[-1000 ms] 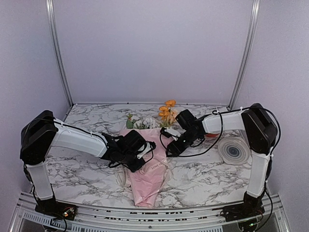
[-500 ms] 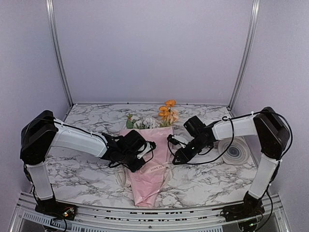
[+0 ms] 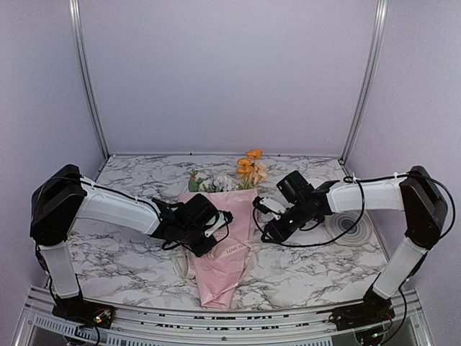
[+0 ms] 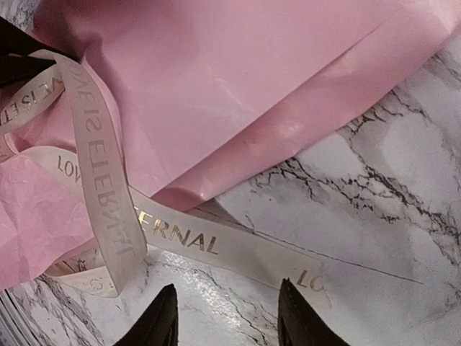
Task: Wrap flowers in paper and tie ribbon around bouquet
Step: Cross the ribbon over the folded bouquet.
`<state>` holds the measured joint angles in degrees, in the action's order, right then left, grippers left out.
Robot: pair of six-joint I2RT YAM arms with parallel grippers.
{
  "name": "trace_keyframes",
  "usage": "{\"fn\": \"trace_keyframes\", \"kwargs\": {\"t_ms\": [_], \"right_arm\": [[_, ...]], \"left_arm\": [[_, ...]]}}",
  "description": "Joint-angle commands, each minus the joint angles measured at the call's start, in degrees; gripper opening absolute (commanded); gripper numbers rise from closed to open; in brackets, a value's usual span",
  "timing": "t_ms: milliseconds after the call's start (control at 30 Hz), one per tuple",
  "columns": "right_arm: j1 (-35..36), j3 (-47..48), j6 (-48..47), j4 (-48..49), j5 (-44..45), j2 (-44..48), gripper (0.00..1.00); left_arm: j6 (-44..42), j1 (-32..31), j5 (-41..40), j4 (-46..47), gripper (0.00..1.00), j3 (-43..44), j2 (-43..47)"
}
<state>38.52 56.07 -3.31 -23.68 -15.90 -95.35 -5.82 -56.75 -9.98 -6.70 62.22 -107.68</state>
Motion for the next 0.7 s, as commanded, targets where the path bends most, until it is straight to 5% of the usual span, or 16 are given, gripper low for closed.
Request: {"fn": "trace_keyframes", "kwargs": {"t_ms": [0,400,567,667], "right_arm": [[1.95,5.62,-4.83,-0.88,5.69,-2.10,0.51],[4.94,11.30,-12.27,-5.77,-1.50,-12.24,0.77],[5.34,11.50,-11.48,-4.51,1.21,-14.04,0.71],[5.33,10.27,-11.21,-3.30,2.79,-13.61,0.55]], "left_arm": [[-0.76,-0.29,1.93,-1.93,0.00,-0.41,-2.52],[-0.75,-0.29,1.82,-1.85,0.00,-0.38,-2.69],[-0.61,-0.29,1.81,-1.85,0.00,-0.64,-2.54],[-0.55,-0.28,1.88,-1.84,0.00,-0.77,-2.43]]}}
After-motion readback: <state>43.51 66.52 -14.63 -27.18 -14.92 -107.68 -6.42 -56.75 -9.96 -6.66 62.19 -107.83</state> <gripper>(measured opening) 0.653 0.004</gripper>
